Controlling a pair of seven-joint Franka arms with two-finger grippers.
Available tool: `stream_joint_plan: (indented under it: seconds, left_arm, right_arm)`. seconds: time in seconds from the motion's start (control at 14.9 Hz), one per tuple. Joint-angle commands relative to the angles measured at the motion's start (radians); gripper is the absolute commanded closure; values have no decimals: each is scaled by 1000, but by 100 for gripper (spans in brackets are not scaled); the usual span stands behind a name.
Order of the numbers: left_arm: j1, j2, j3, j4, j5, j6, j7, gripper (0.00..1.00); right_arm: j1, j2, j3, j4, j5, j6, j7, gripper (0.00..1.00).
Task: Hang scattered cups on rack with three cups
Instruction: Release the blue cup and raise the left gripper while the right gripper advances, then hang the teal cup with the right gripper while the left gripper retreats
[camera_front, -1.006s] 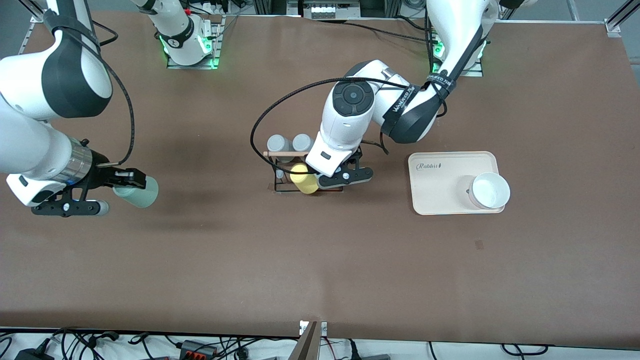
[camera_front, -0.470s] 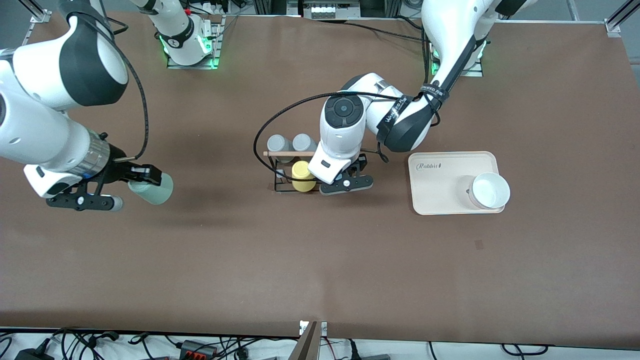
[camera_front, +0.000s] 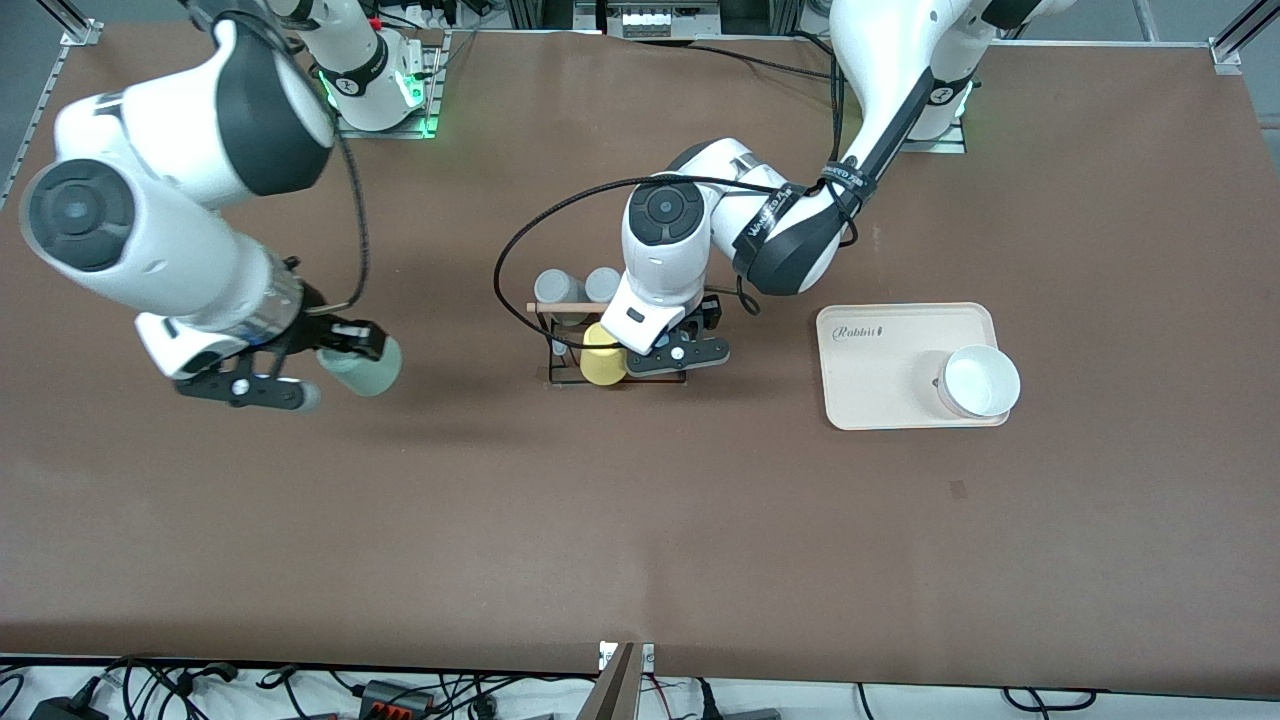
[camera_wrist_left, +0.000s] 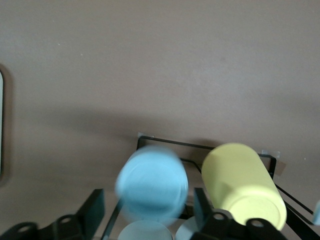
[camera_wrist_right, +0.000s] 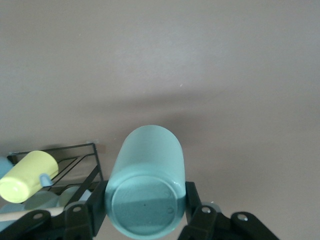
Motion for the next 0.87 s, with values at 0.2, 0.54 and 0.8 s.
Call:
stream_joint_plan:
  seconds: [0.2, 0.54, 0.8]
  left_arm:
    - [189, -155, 5, -9, 25, -133, 27, 0]
    - [388, -256, 1, -9, 13, -246, 265, 0]
    - [468, -325, 1, -14, 2, -373, 449, 0]
  right_arm:
    - [69, 37, -5, 9, 16, 3, 93, 57]
    - [159, 88, -5, 11, 16, 84, 217, 57]
    - [241, 133, -5, 12, 13, 171, 333, 57]
